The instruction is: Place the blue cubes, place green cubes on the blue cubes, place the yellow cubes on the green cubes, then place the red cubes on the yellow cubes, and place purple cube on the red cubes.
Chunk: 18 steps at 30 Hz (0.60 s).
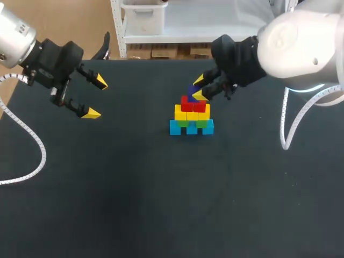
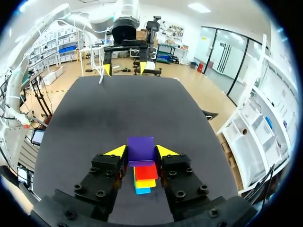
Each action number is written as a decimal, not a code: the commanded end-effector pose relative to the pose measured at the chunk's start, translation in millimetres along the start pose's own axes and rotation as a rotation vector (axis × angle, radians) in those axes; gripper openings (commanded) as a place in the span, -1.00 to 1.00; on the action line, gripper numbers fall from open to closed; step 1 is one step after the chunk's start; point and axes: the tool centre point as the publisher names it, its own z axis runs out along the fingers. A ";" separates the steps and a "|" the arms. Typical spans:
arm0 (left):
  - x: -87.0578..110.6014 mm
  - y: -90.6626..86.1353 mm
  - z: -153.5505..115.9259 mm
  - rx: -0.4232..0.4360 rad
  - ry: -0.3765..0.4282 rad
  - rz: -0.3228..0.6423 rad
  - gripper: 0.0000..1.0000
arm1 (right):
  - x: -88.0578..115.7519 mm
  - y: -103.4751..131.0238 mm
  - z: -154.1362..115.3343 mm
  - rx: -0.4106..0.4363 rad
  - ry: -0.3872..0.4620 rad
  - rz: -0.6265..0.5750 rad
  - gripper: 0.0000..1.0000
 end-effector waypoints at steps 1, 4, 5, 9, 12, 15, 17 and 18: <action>0.9 0.5 0.0 0.000 -0.002 0.002 1.00 | 2.0 -0.1 1.8 0.002 0.010 0.002 -1.00; 0.9 0.5 0.0 0.000 -0.002 0.002 1.00 | 4.6 0.0 2.7 0.000 0.014 0.005 -1.00; 0.9 0.5 0.0 0.000 -0.002 0.002 1.00 | 5.0 0.0 2.8 0.000 0.014 0.006 -1.00; 0.9 0.5 0.0 0.000 -0.002 0.002 1.00 | 6.2 -0.4 3.4 -0.001 0.015 0.009 -1.00; 0.9 0.5 0.0 0.000 -0.002 0.002 1.00 | 6.3 -1.4 4.1 -0.001 0.013 0.010 -1.00; 0.9 0.5 0.0 0.000 -0.002 0.002 1.00 | 6.2 -2.8 4.9 -0.002 0.012 0.008 -1.00; 0.9 0.5 0.0 0.000 -0.002 0.002 1.00 | 6.3 -3.4 5.3 -0.003 0.012 0.008 -1.00; 0.9 0.5 0.0 0.000 -0.002 0.002 1.00 | 6.4 -3.7 5.5 -0.003 0.013 0.008 -1.00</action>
